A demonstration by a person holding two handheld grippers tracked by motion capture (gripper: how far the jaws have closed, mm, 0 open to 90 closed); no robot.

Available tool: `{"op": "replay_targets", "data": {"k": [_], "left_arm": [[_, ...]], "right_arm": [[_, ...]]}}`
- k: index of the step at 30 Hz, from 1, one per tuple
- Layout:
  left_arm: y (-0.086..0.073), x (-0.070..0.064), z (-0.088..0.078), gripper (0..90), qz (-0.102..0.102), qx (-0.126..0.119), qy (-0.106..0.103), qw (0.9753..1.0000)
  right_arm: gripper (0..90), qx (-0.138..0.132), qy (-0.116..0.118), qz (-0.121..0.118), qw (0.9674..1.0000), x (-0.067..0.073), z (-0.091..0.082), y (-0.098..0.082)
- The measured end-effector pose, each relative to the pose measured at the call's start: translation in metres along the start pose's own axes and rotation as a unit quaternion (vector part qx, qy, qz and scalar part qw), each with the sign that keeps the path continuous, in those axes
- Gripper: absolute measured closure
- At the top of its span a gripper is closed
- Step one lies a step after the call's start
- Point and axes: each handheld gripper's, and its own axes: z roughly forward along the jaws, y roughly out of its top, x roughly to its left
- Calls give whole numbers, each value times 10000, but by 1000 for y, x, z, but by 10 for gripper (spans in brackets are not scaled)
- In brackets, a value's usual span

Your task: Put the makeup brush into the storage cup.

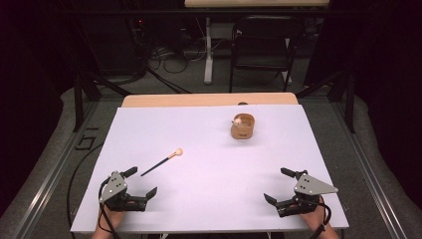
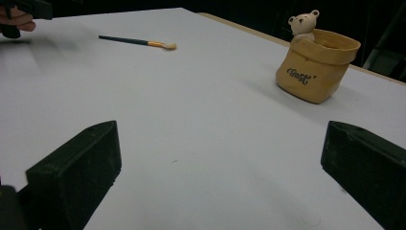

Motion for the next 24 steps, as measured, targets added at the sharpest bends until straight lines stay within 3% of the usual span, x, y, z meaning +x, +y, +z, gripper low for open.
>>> {"op": "replay_targets", "data": {"k": [15, 24], "left_arm": [[6, 3, 17, 0, 0, 39, -30, 10000], [12, 9, 22, 0, 46, 41, 104, 9999]], "right_arm": [[0, 15, -3, -2, 10000, -1, 2, 0], [0, 26, 1, 3, 10000, -1, 2, 0]]}}
